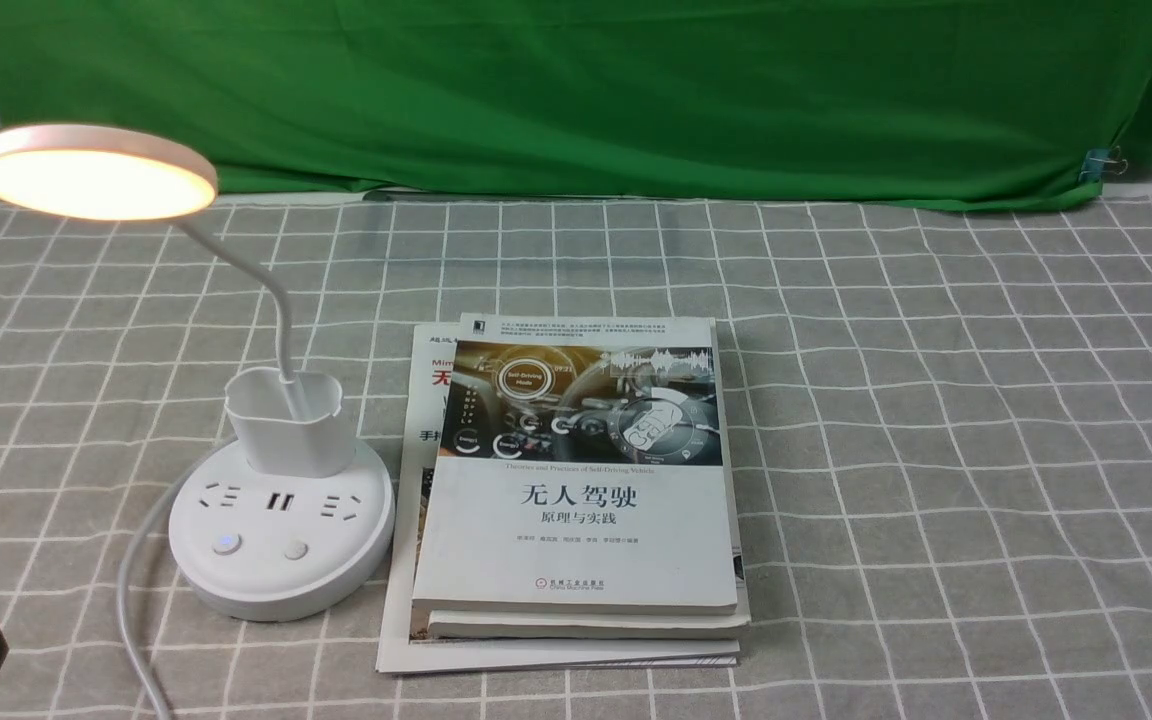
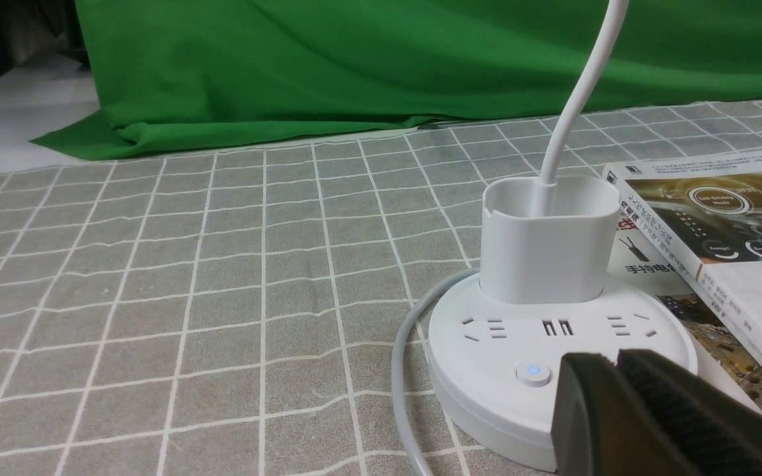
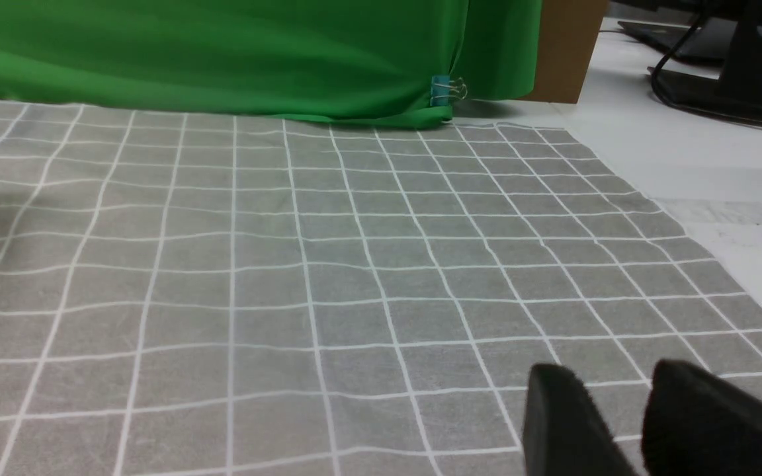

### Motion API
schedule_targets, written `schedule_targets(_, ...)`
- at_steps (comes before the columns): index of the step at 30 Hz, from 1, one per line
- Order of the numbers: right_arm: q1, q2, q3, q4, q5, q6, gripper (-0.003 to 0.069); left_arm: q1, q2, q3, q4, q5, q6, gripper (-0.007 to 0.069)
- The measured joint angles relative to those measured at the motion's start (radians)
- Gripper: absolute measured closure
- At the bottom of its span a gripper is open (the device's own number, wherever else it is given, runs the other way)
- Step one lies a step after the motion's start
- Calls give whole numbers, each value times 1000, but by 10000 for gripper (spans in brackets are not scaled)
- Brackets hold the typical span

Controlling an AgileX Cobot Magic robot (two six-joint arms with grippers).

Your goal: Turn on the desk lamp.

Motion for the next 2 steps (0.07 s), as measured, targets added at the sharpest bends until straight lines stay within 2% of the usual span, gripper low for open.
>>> schedule_targets(2,0,-1,0,0,0,0,414,0,0,0,0,0,0,606)
